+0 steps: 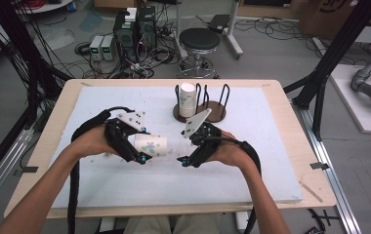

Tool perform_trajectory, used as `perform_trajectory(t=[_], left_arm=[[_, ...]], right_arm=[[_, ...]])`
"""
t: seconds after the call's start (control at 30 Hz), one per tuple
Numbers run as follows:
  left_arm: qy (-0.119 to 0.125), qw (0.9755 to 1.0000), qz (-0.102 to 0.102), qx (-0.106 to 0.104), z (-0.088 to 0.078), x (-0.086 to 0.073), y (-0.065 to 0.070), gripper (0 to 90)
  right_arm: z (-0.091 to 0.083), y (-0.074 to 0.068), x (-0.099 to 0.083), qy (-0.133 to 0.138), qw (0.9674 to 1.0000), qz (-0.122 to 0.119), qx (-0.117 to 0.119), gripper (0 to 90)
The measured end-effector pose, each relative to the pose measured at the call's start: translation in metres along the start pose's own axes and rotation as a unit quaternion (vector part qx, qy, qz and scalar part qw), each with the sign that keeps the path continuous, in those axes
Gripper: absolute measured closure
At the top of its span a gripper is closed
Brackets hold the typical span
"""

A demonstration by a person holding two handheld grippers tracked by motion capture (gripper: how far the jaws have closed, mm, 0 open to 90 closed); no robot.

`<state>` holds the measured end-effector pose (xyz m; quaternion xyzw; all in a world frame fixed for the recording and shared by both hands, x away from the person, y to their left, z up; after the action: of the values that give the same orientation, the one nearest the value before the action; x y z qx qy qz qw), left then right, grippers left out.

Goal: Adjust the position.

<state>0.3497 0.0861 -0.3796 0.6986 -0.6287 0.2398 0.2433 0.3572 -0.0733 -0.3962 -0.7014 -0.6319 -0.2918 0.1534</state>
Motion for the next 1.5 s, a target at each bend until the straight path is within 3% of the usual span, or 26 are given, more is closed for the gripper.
perform_trajectory(t=[0.37, 0.57, 1.3, 1.5], left_arm=[[-0.008, 0.9999, 0.013, -0.004, 0.01, 0.012, 0.0, 26.6], [-0.011, 0.9999, 0.01, -0.008, 0.017, 0.017, 0.0, 26.6], [-0.03, 0.9994, 0.018, -0.009, 0.029, 0.021, -0.003, 26.7], [-0.032, 0.9993, 0.019, -0.01, 0.03, 0.021, -0.002, 26.6]], right_arm=[[0.005, -0.007, 0.006, 0.0, 0.9998, -0.01, 0.016, 14.6], [0.007, -0.009, 0.009, 0.003, 0.9996, -0.016, 0.022, 14.6], [0.007, -0.011, 0.013, 0.014, 0.9992, -0.021, 0.032, 14.9], [0.006, -0.011, 0.014, 0.016, 0.9989, -0.025, 0.036, 20.7]])
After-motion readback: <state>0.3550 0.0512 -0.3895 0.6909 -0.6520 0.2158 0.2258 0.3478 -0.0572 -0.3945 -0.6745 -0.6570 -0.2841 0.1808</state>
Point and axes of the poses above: each handheld gripper's, and its own axes: z roughly forward along the jaws, x roughly out of its top, y roughly to its right, the point moved 8 cm from there along z, roughly forward along the jaws, and after that the axes turned 1 degree about -x, right-handed, at the moved point
